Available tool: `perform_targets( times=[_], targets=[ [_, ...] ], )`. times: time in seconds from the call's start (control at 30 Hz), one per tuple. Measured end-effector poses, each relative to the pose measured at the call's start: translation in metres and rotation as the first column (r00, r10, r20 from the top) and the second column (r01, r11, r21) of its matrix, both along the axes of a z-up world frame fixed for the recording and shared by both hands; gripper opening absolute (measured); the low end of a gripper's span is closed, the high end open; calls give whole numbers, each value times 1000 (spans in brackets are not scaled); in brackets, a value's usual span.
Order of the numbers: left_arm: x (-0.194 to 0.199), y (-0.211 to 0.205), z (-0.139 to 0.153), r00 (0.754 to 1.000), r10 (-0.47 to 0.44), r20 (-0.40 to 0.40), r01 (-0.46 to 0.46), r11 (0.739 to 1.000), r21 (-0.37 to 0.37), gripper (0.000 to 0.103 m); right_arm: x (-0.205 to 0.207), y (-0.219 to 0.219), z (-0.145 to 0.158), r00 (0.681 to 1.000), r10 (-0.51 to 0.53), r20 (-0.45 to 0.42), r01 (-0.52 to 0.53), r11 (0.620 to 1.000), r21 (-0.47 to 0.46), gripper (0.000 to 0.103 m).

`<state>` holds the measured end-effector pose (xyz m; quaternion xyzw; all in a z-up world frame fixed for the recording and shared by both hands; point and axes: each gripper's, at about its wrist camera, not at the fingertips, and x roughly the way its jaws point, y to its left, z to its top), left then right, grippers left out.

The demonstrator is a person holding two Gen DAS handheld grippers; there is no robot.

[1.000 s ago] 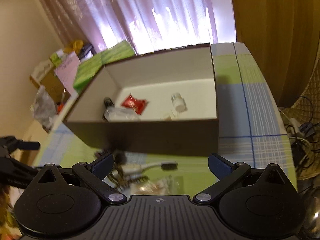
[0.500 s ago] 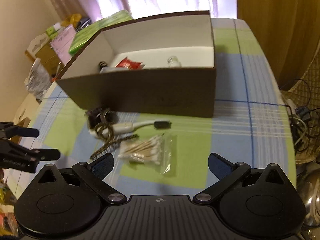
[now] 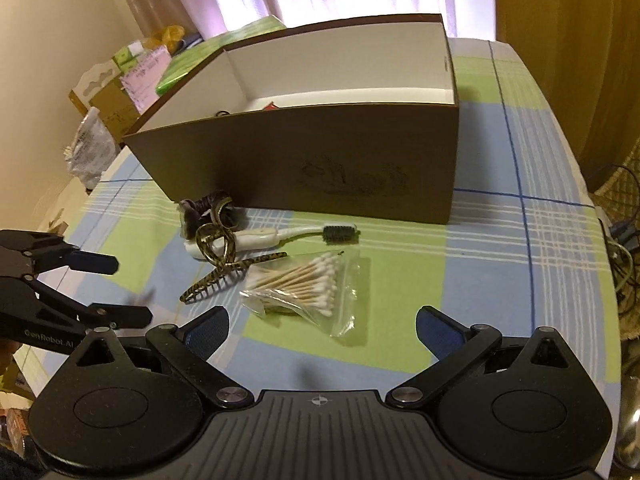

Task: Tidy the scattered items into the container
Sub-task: 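Grasp the leopard-print hair clip with the left tool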

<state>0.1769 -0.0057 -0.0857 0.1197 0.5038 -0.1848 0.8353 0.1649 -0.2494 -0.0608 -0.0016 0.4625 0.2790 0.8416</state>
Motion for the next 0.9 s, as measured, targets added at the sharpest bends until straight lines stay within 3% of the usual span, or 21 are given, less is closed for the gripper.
perform_targets(
  times=[0.17,0.2,0.23,0.27,0.43,0.5,0.63,0.77,0.9],
  targets=[
    [2,-6,-6,998,-59,10,59,998,-15,58,1,3,-4,999,30,35,-30,1000,5,103],
    [3,-6,-7,998,-67,11,68,997,-21,53,1,3,-5,999,37,37,-37,999,5,96],
    [4,-7,-9,997,-75,12,75,997,-27,51,1,3,-6,998,44,33,-44,999,5,81],
    [5,-8,-10,997,-81,13,81,996,-32,48,2,3,-8,999,44,24,-44,999,4,79],
    [7,-15,-16,992,-122,45,124,992,-34,39,7,-5,-13,1000,22,2,-22,1000,19,79],
    [8,-20,-19,988,-145,59,147,989,-34,28,8,-8,-14,1000,14,-6,-14,1000,24,79],
    [9,-28,-26,983,-165,85,165,986,7,21,10,-13,-14,1000,-2,-13,3,999,37,79],
    [6,-27,-31,977,-191,93,189,982,26,5,10,-16,-14,1000,-3,-14,4,999,49,79],
    [-3,-19,-32,976,-202,84,198,979,45,1,8,-14,-14,1000,18,-10,-17,999,49,79]
  ],
)
